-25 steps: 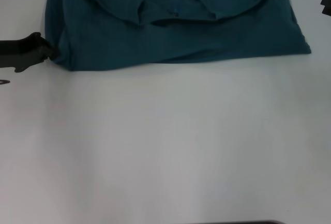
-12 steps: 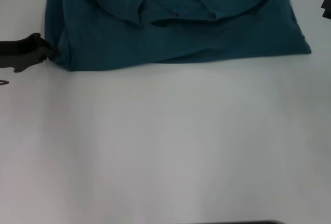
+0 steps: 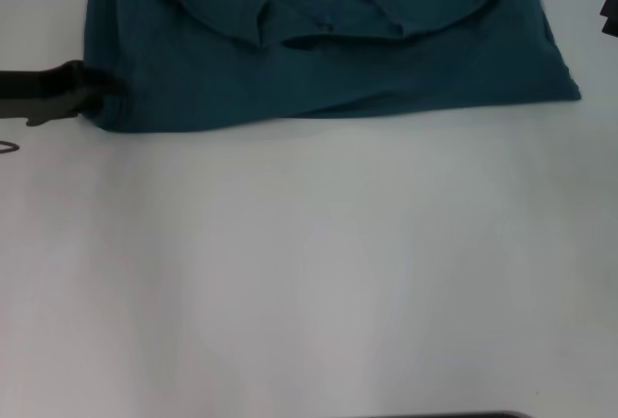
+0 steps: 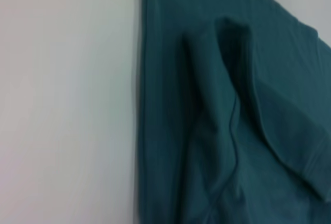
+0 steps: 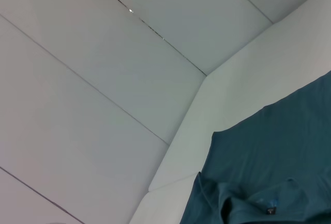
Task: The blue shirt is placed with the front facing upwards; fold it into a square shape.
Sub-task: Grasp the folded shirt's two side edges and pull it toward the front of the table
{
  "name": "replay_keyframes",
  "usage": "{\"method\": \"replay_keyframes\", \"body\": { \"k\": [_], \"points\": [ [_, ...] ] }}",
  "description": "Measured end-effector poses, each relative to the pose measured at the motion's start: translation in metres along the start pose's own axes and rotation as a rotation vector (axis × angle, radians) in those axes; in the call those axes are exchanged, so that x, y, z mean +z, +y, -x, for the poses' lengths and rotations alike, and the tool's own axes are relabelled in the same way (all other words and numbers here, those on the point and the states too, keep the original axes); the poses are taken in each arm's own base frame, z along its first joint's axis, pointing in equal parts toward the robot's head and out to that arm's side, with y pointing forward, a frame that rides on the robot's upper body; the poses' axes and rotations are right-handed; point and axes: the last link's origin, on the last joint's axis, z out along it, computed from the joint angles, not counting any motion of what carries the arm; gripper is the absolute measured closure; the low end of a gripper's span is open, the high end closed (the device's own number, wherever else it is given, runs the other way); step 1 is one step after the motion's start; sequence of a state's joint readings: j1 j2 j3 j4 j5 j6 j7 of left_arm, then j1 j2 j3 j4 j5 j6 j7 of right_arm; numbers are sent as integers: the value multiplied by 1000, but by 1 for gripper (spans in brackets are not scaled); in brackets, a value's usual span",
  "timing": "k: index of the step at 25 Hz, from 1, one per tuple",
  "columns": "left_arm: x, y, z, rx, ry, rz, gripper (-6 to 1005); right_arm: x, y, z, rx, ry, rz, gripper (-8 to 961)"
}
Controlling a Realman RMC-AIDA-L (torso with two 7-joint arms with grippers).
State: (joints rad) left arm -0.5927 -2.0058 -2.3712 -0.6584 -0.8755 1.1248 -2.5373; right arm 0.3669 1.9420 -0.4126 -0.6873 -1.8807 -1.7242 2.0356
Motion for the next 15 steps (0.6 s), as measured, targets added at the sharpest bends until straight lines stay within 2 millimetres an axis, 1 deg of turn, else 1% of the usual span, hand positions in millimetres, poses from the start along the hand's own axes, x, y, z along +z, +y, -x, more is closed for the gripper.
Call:
{"method": "replay_keyframes", "body": {
  "k": [4,10,15],
  "points": [
    [-3,0,-3,6,13,-4,691,0,0,0,1,-1,0,97],
    [-4,-2,-2,-6,14,-4,462,-1,0,0,2,-4,2,97],
    [-6,-4,-3,-10,19,-10,221,-1,1,0,3,-4,4,97]
  ]
}}
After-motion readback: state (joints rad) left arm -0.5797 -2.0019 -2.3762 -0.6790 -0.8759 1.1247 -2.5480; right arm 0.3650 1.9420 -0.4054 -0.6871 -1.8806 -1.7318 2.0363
